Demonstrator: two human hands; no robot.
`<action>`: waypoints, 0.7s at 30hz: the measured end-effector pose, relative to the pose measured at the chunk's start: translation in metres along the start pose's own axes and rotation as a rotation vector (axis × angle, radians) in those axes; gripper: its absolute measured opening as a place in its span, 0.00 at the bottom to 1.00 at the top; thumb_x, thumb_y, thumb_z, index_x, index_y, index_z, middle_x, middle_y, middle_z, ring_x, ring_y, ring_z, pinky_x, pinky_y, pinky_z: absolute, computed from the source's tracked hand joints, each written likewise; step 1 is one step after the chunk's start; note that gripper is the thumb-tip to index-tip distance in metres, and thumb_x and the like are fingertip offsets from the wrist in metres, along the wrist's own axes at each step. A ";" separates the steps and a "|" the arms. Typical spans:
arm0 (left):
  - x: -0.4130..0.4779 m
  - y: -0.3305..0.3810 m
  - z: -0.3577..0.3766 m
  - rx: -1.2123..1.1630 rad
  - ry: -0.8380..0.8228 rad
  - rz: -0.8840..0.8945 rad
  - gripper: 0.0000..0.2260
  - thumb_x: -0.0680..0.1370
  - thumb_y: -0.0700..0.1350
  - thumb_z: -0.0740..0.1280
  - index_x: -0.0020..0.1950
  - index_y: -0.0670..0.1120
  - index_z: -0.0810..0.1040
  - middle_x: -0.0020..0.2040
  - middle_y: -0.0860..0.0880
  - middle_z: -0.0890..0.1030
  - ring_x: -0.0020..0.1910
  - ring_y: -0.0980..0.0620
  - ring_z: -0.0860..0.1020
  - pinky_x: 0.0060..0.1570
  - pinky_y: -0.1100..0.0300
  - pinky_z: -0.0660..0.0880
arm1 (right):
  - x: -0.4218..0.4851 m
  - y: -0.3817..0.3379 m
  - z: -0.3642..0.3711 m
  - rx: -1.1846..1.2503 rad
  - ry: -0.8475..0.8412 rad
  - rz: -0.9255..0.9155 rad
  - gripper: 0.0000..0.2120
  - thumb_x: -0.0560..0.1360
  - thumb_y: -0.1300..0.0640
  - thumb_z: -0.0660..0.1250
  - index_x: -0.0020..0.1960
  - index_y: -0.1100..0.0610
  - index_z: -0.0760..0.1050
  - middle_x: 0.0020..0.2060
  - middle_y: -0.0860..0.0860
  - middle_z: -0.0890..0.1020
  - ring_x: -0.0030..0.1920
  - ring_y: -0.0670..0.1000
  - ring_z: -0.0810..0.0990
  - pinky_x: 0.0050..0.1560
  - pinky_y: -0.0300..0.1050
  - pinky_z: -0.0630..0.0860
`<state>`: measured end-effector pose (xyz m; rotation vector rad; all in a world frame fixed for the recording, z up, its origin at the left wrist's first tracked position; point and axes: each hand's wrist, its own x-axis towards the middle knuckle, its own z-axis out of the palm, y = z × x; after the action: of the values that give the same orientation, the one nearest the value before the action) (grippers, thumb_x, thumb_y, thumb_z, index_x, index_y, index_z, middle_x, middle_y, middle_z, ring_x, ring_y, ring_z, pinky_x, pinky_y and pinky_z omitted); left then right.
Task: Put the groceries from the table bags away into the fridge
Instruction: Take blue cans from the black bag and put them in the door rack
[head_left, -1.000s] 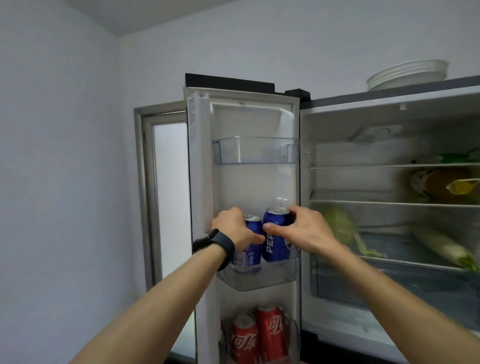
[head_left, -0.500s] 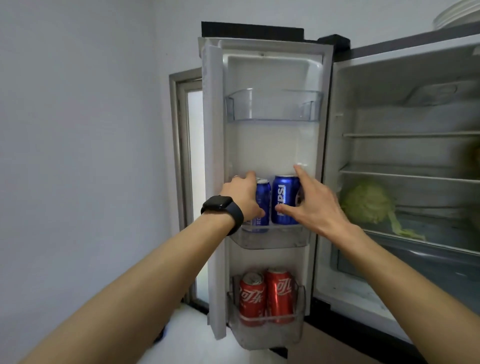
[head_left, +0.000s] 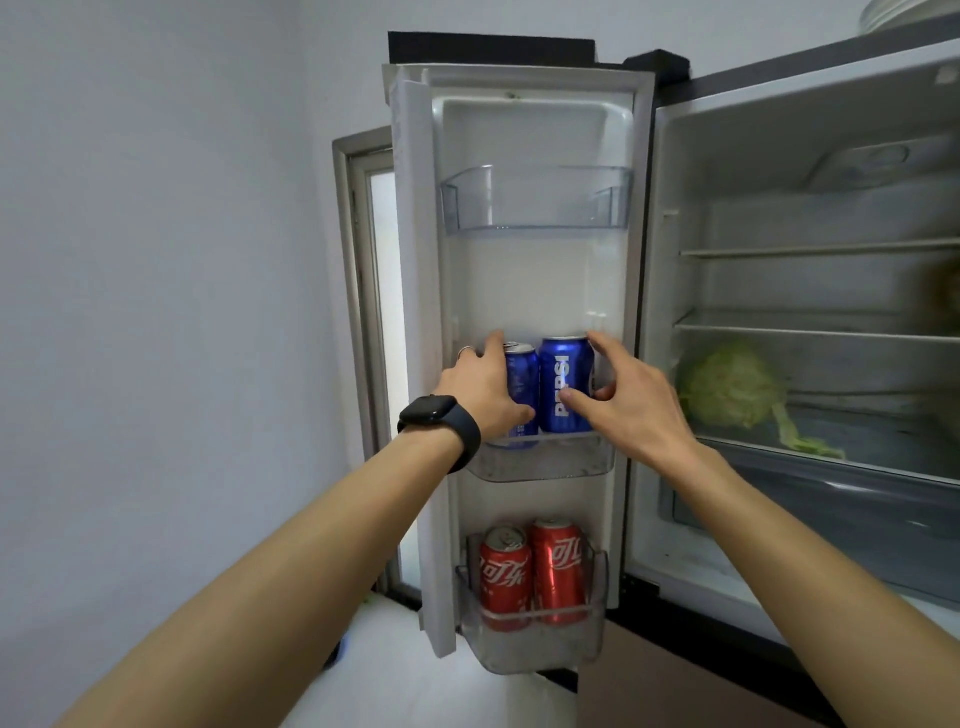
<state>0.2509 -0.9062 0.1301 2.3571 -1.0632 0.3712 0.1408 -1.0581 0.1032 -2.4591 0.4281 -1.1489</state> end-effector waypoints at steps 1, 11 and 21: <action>-0.002 -0.001 -0.002 -0.008 0.006 0.006 0.39 0.74 0.52 0.75 0.77 0.50 0.56 0.66 0.42 0.71 0.61 0.41 0.77 0.55 0.50 0.78 | -0.001 0.000 0.000 0.003 -0.002 0.001 0.36 0.76 0.48 0.72 0.78 0.50 0.60 0.64 0.54 0.79 0.47 0.45 0.77 0.50 0.42 0.74; -0.034 -0.029 -0.017 -0.006 -0.007 0.168 0.27 0.77 0.55 0.69 0.73 0.50 0.65 0.63 0.47 0.76 0.60 0.48 0.77 0.58 0.49 0.77 | -0.028 -0.022 0.007 0.003 0.171 0.012 0.22 0.77 0.53 0.68 0.70 0.50 0.73 0.63 0.50 0.80 0.58 0.52 0.80 0.58 0.49 0.77; -0.182 -0.155 -0.038 0.205 0.031 0.159 0.20 0.81 0.57 0.61 0.72 0.57 0.69 0.69 0.54 0.75 0.67 0.52 0.71 0.61 0.56 0.71 | -0.158 -0.131 0.090 0.129 0.109 -0.165 0.15 0.78 0.52 0.68 0.64 0.47 0.79 0.58 0.37 0.77 0.62 0.40 0.72 0.63 0.33 0.64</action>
<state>0.2483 -0.6871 0.0269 2.4407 -1.2547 0.5996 0.1275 -0.8561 0.0075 -2.3624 0.1773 -1.3377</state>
